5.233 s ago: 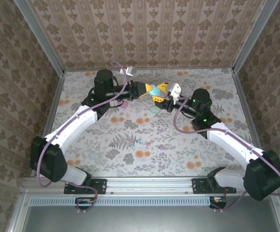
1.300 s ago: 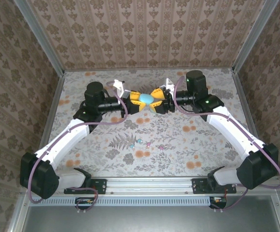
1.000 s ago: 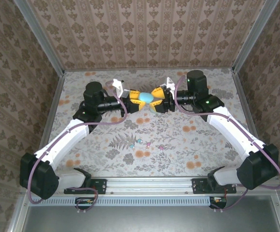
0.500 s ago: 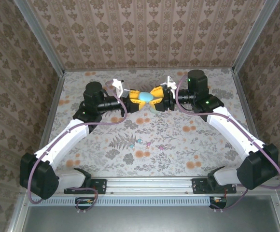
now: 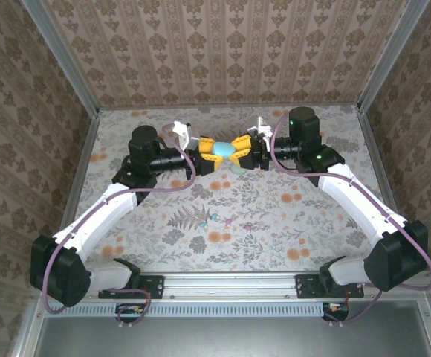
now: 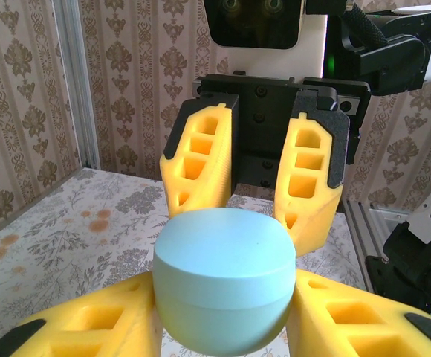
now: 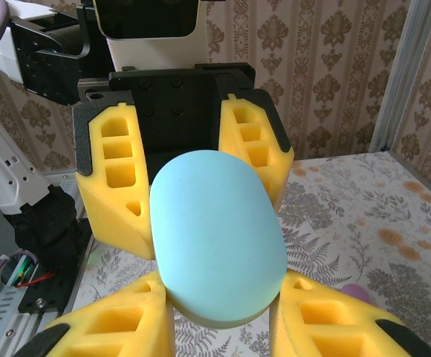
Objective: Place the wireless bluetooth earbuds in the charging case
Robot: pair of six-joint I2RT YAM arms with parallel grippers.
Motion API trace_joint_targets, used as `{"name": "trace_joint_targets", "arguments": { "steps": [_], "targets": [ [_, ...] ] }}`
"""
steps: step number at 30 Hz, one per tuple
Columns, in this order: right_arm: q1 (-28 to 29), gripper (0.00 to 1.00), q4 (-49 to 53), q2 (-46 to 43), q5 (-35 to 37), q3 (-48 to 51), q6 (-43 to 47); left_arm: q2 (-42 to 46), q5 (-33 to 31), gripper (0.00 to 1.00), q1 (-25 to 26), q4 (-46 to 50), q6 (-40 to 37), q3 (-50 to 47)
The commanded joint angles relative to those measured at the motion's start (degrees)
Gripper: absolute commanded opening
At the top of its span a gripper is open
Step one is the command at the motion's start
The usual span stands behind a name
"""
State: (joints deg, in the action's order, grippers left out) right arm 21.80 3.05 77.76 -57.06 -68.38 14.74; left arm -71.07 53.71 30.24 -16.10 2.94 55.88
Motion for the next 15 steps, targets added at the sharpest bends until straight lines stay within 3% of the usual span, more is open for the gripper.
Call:
{"name": "trace_joint_targets", "arguments": {
  "steps": [1,15],
  "targets": [
    [-0.15,0.32,-1.34,0.72,-1.20,-1.14,-0.68,1.02,2.54,0.44,0.57,-0.03,-0.34,0.31],
    [-0.15,0.33,-2.68,0.73,-0.60,-0.53,-1.23,0.40,2.89,0.46,0.87,0.68,-0.58,0.93]
  ]
}}
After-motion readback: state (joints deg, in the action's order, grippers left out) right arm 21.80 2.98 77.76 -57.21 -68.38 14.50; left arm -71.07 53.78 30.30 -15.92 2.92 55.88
